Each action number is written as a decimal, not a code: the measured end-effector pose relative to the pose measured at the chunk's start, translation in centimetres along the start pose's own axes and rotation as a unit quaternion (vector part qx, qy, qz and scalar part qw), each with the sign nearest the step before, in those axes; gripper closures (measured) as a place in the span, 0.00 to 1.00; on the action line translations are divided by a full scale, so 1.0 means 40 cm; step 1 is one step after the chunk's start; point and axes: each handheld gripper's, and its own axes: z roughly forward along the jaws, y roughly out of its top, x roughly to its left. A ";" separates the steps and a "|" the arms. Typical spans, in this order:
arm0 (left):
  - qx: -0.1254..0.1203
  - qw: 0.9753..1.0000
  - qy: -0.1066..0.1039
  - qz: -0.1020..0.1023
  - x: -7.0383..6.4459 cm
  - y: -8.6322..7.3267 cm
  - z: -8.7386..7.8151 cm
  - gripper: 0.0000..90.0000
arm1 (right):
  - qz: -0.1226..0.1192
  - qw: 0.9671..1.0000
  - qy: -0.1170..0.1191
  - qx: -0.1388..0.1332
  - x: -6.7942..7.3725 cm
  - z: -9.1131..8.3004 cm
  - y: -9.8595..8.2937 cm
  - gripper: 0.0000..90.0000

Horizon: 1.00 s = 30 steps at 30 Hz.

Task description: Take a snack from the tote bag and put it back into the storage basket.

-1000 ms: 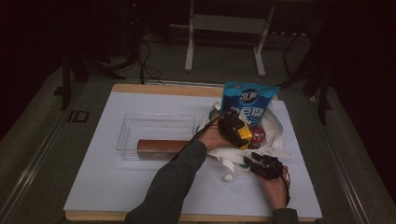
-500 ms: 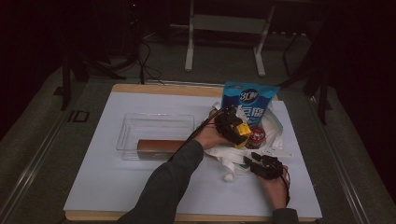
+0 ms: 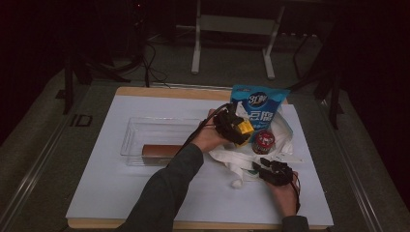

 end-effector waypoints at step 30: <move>-0.038 0.998 0.038 -0.039 0.053 -0.018 -0.168 0.32 | 0.000 1.000 -0.001 0.001 0.001 0.000 0.000 0.63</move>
